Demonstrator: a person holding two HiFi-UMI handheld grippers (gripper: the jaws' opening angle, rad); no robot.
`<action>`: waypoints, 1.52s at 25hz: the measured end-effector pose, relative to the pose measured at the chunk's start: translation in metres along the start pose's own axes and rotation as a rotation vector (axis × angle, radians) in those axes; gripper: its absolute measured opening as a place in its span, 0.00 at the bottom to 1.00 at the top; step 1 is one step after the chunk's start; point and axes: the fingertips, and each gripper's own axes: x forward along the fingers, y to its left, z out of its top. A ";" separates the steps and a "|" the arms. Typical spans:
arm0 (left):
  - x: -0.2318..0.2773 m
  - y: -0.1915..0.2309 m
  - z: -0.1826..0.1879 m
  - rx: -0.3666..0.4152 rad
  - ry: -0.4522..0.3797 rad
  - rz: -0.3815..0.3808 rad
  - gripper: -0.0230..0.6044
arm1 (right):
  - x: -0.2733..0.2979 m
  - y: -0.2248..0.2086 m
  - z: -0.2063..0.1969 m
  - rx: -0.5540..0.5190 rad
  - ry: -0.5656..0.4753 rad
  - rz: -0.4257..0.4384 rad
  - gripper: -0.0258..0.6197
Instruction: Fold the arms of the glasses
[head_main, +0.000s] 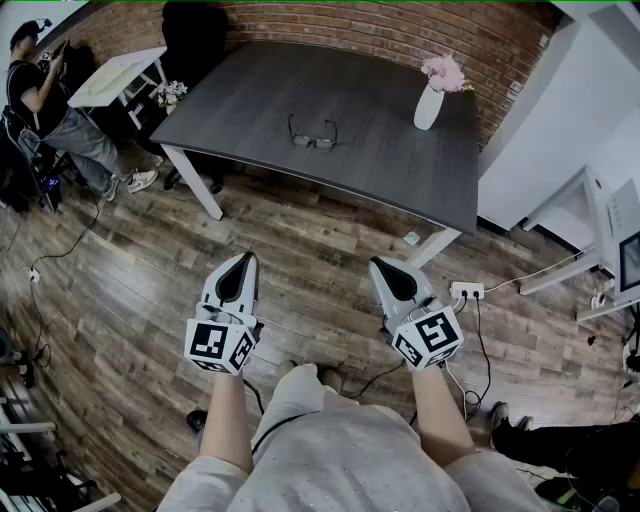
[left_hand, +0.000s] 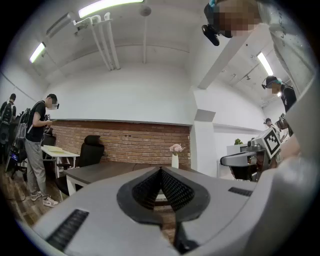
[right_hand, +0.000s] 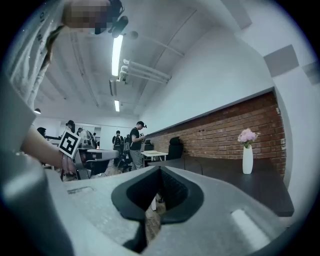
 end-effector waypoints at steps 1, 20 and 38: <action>0.003 0.001 -0.001 0.005 0.001 -0.001 0.03 | 0.003 -0.002 0.000 -0.004 -0.001 0.001 0.04; 0.101 0.045 -0.016 0.008 0.001 -0.007 0.03 | 0.078 -0.067 -0.006 0.009 -0.006 -0.027 0.04; 0.233 0.141 -0.046 -0.043 0.090 -0.058 0.22 | 0.221 -0.142 -0.031 0.066 0.082 -0.050 0.17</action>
